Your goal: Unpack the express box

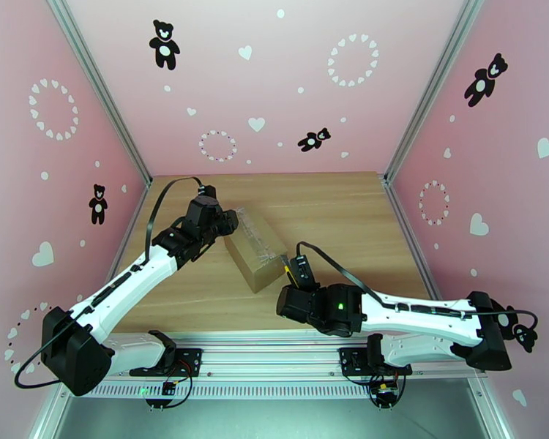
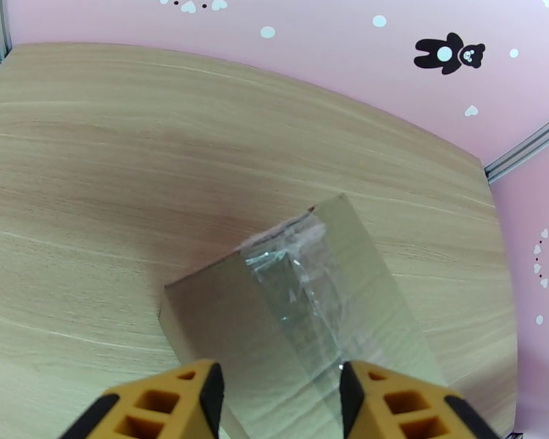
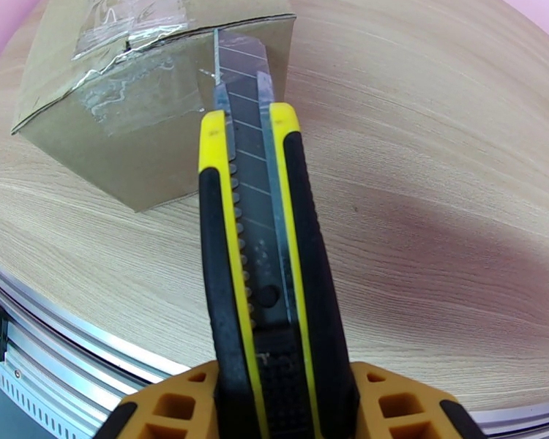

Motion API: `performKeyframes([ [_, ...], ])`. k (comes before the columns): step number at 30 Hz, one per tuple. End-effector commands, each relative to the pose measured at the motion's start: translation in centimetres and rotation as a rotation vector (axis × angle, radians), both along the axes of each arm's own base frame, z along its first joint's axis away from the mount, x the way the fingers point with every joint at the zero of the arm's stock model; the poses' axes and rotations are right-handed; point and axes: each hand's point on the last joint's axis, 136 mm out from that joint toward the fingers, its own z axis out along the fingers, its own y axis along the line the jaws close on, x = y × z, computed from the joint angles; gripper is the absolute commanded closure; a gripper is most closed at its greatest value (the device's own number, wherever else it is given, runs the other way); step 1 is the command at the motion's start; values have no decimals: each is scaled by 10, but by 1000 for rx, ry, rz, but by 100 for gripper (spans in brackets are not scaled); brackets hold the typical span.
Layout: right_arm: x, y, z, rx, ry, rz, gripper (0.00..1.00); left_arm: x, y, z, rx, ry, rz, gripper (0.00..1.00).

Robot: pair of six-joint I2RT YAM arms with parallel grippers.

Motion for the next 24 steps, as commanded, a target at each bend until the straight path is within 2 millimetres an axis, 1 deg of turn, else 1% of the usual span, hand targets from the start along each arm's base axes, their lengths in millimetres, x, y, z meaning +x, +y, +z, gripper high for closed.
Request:
performKeyframes([
  [1, 1, 1, 5, -1, 1, -8, 100, -3, 0, -2, 8, 0, -3, 50],
  [24, -1, 4, 3, -9, -2, 3, 100, -3, 0, -3, 13, 3, -2, 50],
])
